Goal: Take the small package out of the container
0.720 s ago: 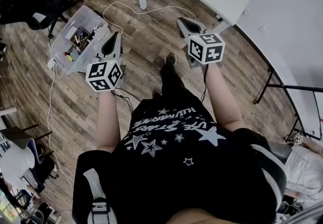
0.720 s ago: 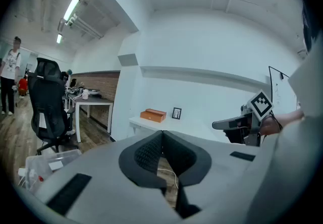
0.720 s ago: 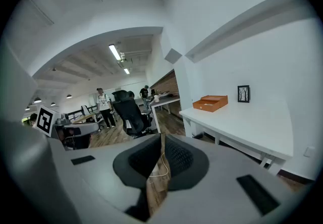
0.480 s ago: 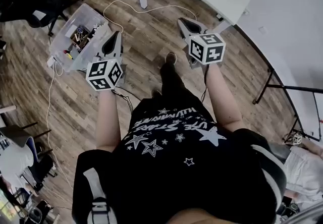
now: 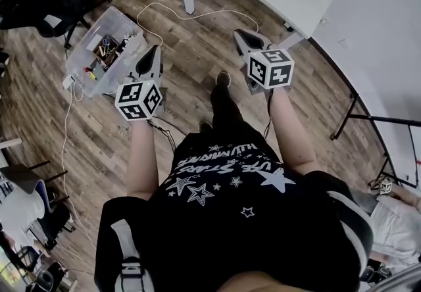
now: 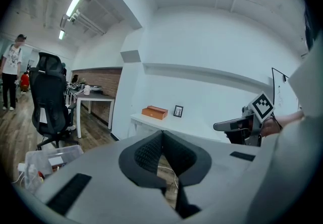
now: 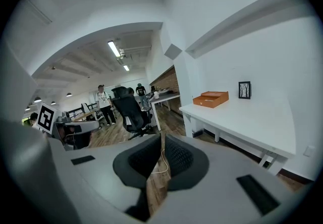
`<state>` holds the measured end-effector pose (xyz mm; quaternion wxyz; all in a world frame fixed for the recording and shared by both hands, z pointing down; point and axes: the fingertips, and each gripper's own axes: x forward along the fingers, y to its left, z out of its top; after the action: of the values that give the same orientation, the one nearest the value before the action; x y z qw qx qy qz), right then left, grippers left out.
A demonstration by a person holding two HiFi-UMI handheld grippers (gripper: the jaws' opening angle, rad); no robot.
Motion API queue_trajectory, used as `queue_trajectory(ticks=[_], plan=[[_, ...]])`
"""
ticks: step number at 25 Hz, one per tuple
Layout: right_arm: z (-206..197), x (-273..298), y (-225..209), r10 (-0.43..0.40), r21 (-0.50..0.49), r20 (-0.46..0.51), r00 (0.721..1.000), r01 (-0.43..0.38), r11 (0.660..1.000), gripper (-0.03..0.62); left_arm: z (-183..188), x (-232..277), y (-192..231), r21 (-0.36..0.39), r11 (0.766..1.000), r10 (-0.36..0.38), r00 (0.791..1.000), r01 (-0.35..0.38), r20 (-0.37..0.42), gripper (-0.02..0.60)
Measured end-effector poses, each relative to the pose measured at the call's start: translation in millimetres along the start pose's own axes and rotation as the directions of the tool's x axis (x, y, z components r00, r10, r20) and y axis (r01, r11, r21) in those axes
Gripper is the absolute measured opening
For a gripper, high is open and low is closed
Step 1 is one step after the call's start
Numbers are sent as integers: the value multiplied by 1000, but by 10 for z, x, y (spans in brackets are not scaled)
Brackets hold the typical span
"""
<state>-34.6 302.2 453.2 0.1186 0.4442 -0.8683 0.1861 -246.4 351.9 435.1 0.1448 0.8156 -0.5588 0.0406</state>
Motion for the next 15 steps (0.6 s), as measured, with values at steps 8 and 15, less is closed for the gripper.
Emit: queue_trajectory(ticks=[8, 15], plan=[[376, 249, -326, -22, 27, 69, 997, 20, 999, 57, 275, 388, 173, 8, 1000, 5, 1000, -5, 18, 18], [738, 923, -766, -4, 42, 56, 998, 2, 999, 57, 567, 1117, 438, 15, 1000, 17, 1000, -17, 11, 18]])
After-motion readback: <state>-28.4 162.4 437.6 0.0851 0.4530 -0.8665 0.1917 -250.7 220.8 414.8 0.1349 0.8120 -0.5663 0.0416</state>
